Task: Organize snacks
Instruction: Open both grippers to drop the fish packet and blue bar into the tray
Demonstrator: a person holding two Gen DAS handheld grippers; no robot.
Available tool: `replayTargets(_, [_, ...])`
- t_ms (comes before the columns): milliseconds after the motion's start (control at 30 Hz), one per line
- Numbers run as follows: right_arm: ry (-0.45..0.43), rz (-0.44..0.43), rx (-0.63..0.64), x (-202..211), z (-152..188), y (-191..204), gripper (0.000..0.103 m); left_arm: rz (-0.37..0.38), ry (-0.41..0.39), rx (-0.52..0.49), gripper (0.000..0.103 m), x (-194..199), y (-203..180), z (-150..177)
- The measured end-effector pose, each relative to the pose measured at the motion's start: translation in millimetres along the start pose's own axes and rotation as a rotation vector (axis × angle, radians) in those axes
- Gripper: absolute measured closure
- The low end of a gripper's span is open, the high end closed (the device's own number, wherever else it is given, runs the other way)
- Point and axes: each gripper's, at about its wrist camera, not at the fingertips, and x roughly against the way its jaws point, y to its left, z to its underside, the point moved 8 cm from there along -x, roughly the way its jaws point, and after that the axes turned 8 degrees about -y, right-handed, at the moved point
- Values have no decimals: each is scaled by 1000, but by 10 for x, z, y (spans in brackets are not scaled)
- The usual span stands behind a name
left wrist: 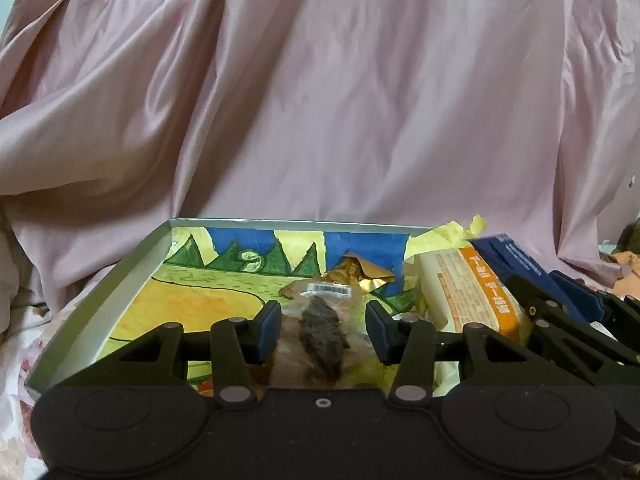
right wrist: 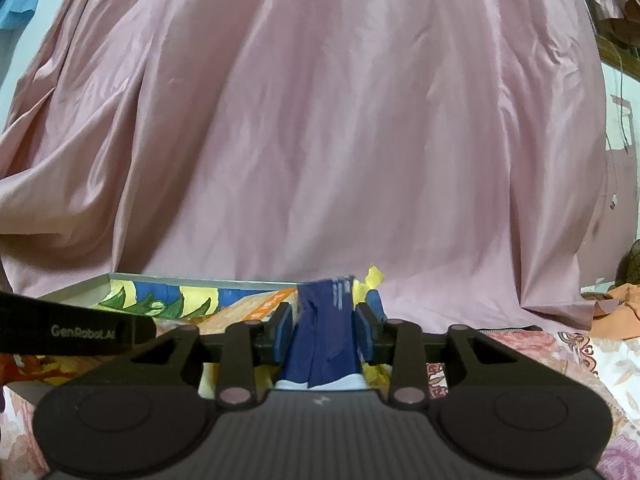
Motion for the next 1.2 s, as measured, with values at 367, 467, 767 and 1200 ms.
replayTargets(367, [-39,20,-1,157,-194,-71,28,-56,-65,89,4,251,146,-149])
replayTargets(467, [-62,23,-1,295,-318,-64,17,-75,-93,112,1,397,185,-245])
replayTargets(767, [-147,14,-5,887,-710,76,0,-81,-177,154,1,1026,314,-495])
replayTargets(1200, [-165,5,30,1786,-882,271,0,-84,-209,136,1,1910,581,-364])
